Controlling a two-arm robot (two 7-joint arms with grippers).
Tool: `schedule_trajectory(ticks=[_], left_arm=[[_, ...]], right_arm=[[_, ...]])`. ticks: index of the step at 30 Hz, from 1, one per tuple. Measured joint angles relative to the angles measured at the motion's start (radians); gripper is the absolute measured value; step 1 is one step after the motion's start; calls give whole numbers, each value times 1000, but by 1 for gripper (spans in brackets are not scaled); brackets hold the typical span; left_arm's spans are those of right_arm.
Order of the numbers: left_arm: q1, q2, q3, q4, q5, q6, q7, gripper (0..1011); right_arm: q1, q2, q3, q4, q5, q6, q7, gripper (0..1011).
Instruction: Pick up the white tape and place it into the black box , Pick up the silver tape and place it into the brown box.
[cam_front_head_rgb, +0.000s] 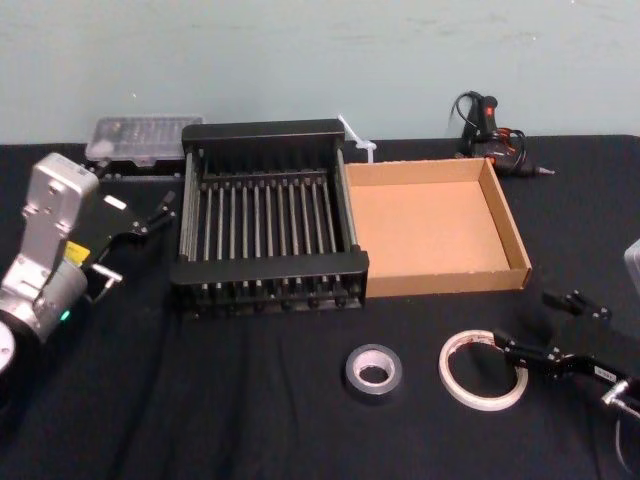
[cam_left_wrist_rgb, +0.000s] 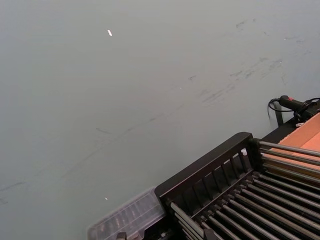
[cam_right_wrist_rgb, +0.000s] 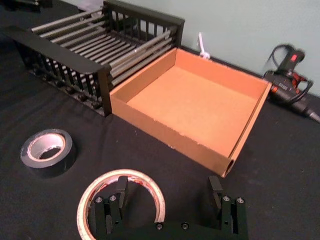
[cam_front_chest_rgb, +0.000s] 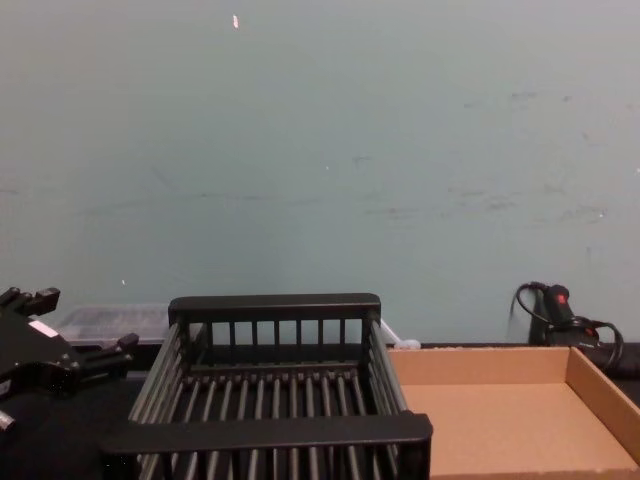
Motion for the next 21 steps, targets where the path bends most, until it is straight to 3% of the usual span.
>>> schedule_trajectory(ticks=[6, 21], left_arm=[[0, 0, 0, 0, 0, 0, 0, 1001], [0, 0, 0, 0, 0, 0, 0, 1001]], right_arm=[[20, -23, -4, 20, 6, 57, 26, 1002], [49, -54, -20, 55, -6, 100, 55, 1002]])
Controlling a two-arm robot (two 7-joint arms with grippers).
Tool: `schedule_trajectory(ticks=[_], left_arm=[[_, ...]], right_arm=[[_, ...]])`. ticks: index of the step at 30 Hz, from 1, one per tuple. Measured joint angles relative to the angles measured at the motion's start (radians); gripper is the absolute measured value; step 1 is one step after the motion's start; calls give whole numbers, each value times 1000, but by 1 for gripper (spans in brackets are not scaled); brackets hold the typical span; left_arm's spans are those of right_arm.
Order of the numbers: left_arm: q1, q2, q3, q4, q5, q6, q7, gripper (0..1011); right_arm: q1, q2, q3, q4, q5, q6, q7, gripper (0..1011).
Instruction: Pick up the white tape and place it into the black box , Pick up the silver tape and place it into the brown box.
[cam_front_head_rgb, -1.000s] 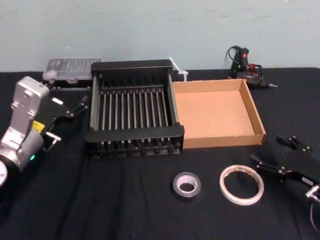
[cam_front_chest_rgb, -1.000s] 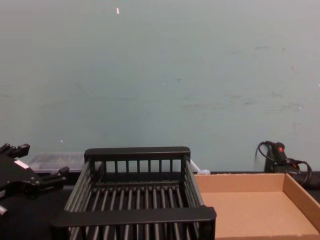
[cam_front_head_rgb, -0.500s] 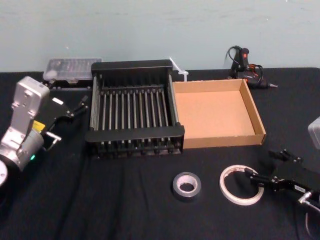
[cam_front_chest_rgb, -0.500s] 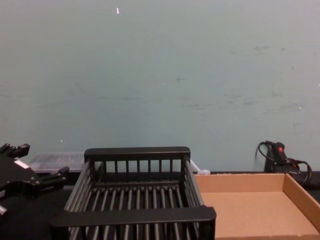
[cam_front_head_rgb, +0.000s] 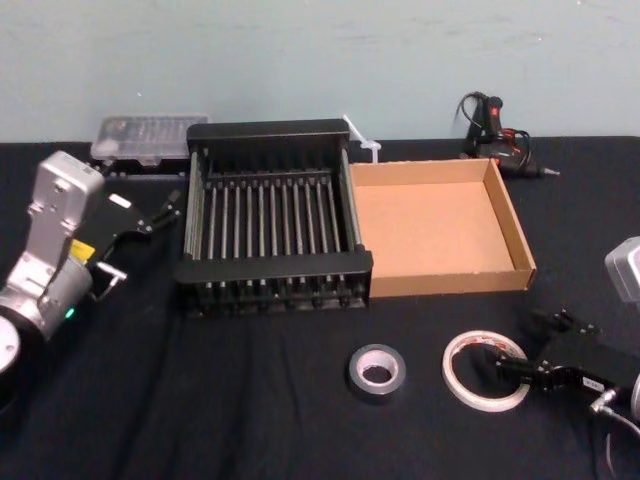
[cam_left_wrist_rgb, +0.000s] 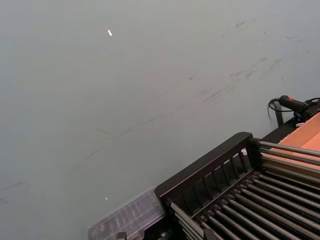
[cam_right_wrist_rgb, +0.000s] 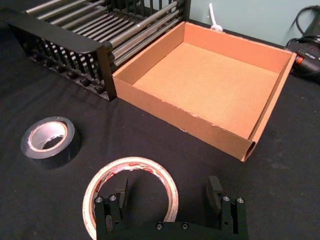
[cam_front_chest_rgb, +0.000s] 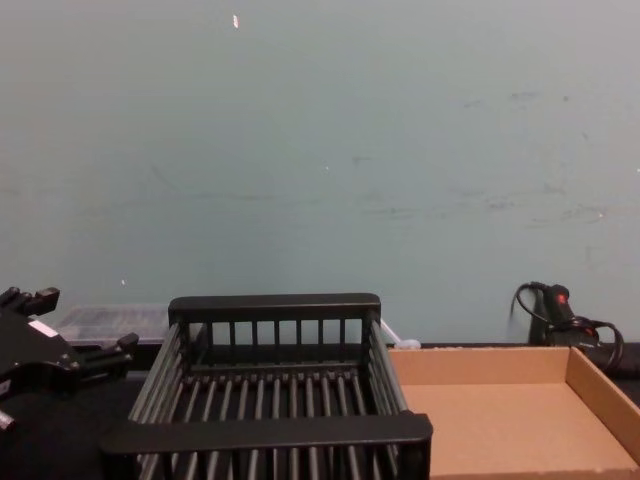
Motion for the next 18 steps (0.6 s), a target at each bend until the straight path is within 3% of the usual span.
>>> schedule_trajectory(ticks=[18], left_arm=[[0, 0, 0, 0, 0, 0, 0, 1001]], right_arm=[[36, -16, -27, 43, -9, 26, 23, 1000]])
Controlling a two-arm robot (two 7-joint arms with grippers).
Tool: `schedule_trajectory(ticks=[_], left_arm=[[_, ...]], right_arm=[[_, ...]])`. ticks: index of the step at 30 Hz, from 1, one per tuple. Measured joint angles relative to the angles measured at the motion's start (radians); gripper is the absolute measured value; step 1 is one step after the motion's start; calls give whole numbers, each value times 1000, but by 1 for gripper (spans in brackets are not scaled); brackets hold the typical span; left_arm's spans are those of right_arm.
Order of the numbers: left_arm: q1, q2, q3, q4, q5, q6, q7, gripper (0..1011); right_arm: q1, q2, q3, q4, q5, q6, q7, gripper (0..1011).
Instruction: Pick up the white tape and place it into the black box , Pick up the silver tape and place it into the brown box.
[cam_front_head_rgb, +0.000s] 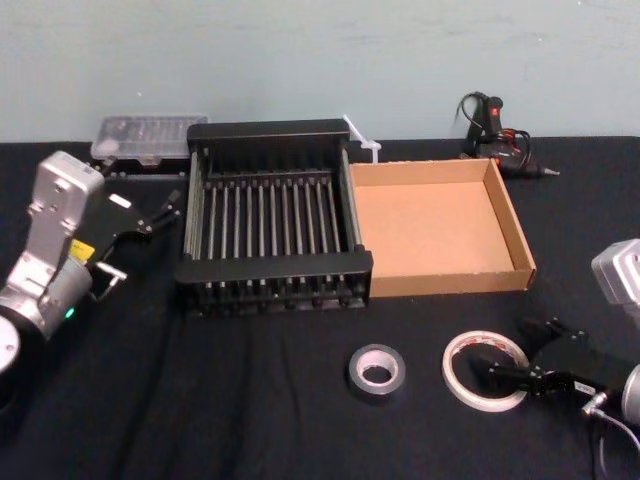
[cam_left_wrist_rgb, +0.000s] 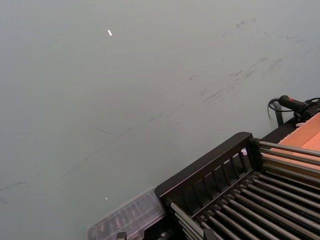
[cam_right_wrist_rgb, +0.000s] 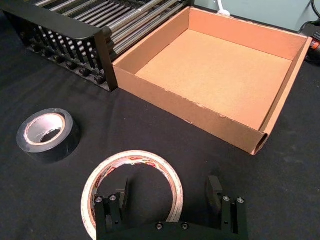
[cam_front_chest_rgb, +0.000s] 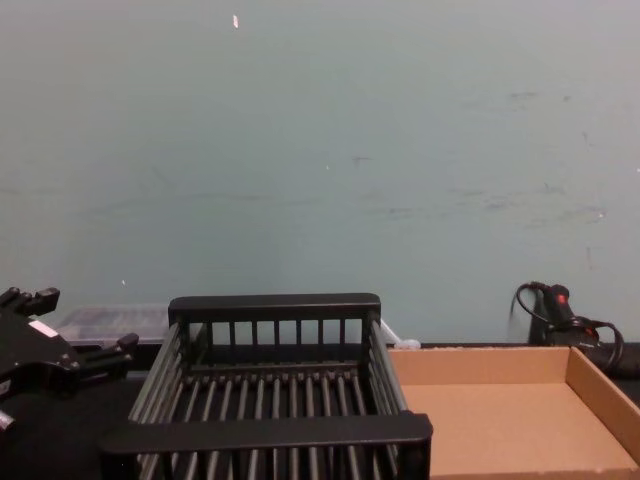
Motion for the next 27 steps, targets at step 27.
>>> schedule_trajectory(ticks=[27], left_arm=[[0, 0, 0, 0, 0, 0, 0, 1001]], right_arm=[[18, -9, -22, 20, -23, 2, 7, 1002]])
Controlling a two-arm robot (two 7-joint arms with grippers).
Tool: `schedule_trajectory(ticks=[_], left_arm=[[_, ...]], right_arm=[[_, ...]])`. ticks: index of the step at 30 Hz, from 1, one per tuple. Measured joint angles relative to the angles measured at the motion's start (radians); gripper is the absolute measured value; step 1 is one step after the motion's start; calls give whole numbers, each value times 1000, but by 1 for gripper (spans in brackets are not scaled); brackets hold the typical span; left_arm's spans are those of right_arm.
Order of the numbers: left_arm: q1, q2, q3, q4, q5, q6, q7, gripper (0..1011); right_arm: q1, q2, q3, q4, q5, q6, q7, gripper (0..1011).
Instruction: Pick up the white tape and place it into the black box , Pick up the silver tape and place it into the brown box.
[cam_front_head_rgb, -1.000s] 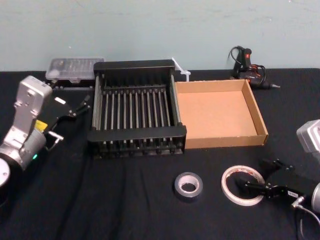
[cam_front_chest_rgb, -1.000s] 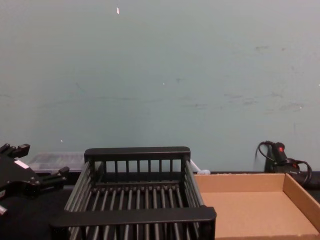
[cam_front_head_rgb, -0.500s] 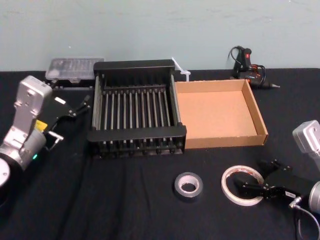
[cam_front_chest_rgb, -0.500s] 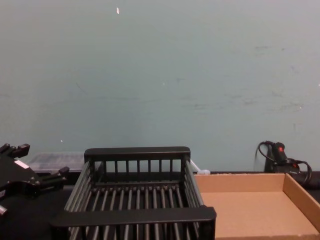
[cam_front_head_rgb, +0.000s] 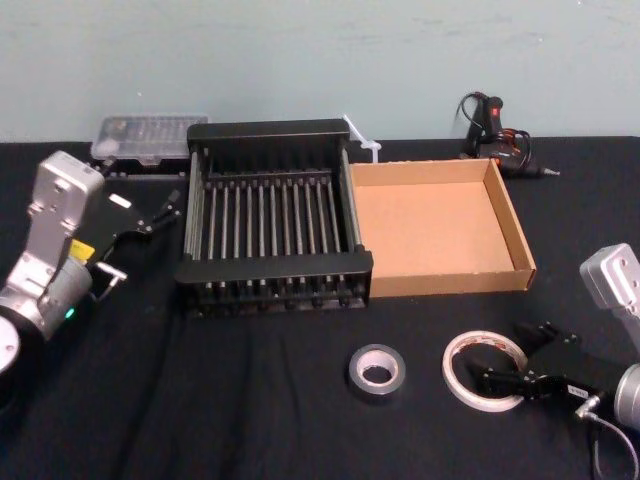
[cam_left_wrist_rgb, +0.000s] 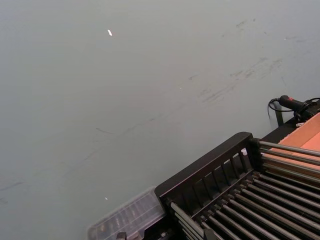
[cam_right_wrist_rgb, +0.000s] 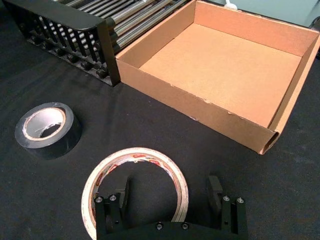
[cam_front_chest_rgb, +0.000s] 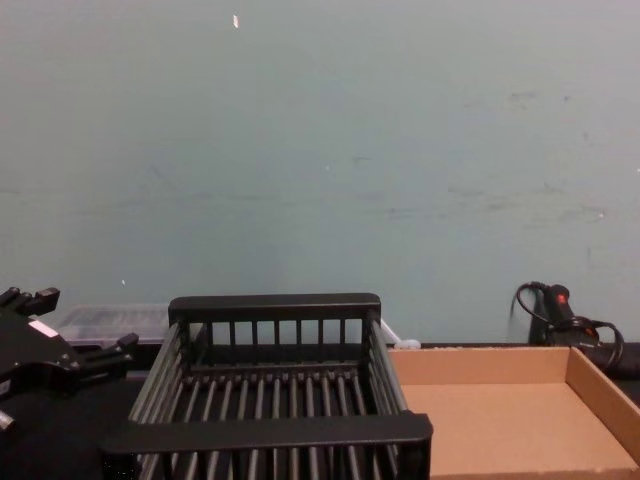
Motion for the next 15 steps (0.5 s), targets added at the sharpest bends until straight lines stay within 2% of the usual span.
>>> schedule_trajectory(ticks=[15], left_arm=[[0, 0, 0, 0, 0, 0, 0, 1001]], right_arm=[[3, -5, -1, 5, -9, -14, 2, 1002]])
